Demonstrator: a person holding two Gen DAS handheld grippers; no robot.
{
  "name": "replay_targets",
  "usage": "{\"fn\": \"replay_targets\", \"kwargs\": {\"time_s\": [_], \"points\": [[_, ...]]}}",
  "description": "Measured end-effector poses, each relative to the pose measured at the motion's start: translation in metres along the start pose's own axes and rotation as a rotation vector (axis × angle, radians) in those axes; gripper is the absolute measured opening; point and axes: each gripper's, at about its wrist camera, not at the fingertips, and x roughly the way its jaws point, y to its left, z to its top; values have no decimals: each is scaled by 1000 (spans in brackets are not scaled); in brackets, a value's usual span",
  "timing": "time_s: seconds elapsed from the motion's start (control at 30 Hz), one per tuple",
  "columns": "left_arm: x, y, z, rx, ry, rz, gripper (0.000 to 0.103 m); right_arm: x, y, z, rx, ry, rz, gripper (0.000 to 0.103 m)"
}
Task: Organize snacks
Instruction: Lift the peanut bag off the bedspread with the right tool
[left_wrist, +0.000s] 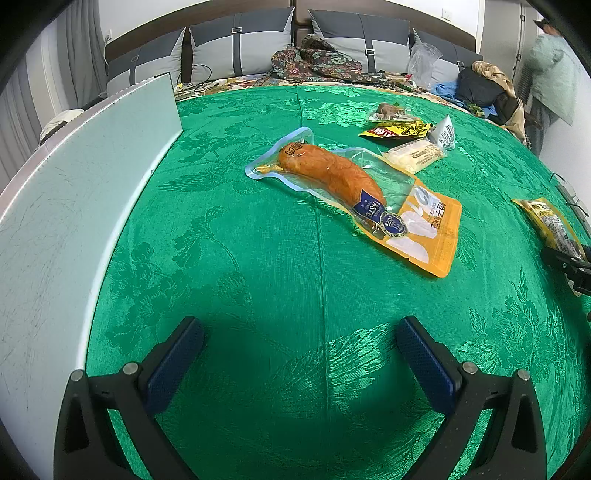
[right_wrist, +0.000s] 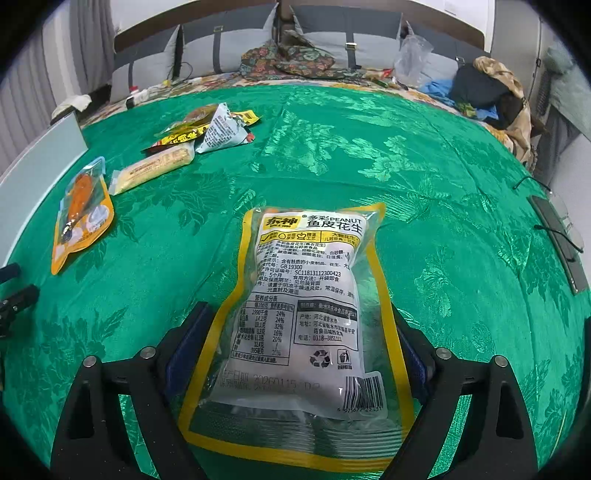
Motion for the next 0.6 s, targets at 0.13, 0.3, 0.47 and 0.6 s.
{"fn": "replay_targets", "kwargs": {"time_s": [0.13,0.3,0.47,0.6], "points": [[-1,1,0,0,0,0,103,0,0,0,0,0,0,92],[-1,0,0,0,0,1,103,0,0,0,0,0,0,92],[0,1,2,-15,22,2,103,0,0,0,1,1,0,92],[-2,10,19,-172,110,-123,102,0,0,0,1,1,0,93]]}}
